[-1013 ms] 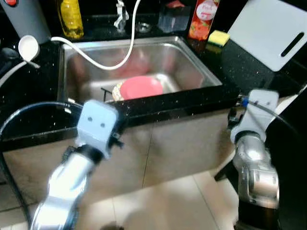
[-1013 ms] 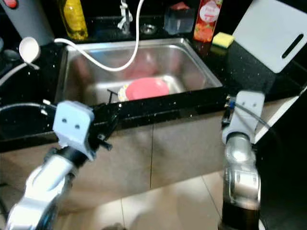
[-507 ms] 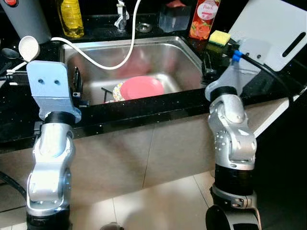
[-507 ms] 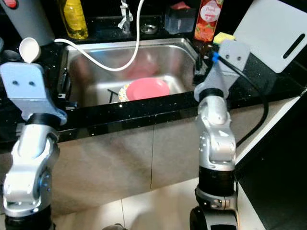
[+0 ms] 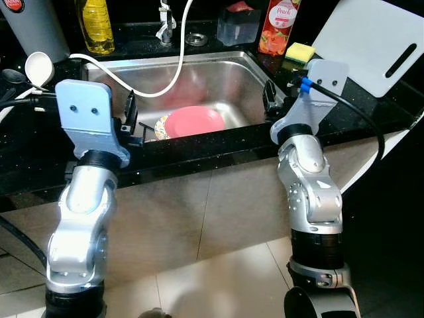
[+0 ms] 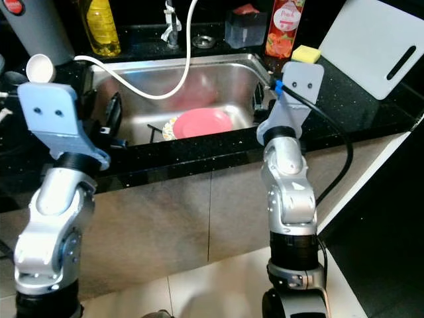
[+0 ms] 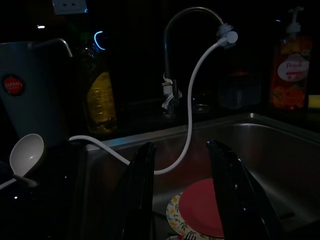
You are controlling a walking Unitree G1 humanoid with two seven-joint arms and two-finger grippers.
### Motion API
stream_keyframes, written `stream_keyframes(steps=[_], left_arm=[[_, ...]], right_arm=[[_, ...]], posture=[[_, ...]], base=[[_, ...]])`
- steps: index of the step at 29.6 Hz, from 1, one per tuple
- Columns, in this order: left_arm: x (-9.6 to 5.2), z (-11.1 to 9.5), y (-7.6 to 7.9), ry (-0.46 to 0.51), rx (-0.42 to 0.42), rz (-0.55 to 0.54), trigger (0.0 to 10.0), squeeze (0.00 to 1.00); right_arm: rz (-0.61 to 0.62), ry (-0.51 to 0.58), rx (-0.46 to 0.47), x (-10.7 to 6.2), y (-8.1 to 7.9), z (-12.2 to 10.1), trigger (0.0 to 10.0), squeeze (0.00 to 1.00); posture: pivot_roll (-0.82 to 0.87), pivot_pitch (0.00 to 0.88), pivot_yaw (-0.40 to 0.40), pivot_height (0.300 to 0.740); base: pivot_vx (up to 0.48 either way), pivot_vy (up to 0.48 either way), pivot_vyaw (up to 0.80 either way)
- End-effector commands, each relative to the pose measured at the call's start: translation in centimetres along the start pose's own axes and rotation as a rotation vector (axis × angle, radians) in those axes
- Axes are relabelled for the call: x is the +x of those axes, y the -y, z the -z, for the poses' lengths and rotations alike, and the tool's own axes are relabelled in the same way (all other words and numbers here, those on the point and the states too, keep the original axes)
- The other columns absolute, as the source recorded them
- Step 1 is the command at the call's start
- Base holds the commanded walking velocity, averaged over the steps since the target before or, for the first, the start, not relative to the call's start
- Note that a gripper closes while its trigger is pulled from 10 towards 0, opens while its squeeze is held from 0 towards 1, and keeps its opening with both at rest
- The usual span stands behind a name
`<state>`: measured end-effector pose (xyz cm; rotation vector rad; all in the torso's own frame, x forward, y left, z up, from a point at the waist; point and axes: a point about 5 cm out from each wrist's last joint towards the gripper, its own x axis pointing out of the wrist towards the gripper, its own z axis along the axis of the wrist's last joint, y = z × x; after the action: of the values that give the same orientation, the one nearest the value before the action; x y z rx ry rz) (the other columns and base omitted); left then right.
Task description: Kitchen organization
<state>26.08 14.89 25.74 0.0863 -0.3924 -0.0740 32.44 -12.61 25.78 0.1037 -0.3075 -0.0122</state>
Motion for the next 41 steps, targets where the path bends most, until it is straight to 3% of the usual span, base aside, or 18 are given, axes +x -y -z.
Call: stream_keyframes(steps=[1,7,31,41], left_arm=[[0.3,0.4,0.5,-0.012,-0.044,-0.013,10.0,0.00],[0.4,0.8,0.3,-0.020,-0.049,-0.065,10.0,0.00],[0.2,1.6,0.0,-0.035,0.058,-0.108,10.0,0.00],[0.3,1.7,0.1,-0.036,0.063,-0.105,10.0,0.00]], right_arm=[[-0.005,-0.027,0.026,0.0,0.1,0.7,10.0,0.00],[-0.008,-0.060,0.065,0.1,0.0,1.3,10.0,0.00],[-0.042,-0.080,0.043,0.7,-1.0,1.8,10.0,0.00],[-0.037,-0.110,0.029,0.5,-1.2,2.4,10.0,0.00]], posture=[[0.12,0.000,0.002,0.740],[0.12,0.000,-0.005,0.740],[0.14,0.000,-0.036,0.740],[0.14,0.000,-0.034,0.740]], base=[[0.000,0.000,0.00],[0.000,0.000,0.00],[0.000,0.000,0.00],[0.000,0.000,0.00]])
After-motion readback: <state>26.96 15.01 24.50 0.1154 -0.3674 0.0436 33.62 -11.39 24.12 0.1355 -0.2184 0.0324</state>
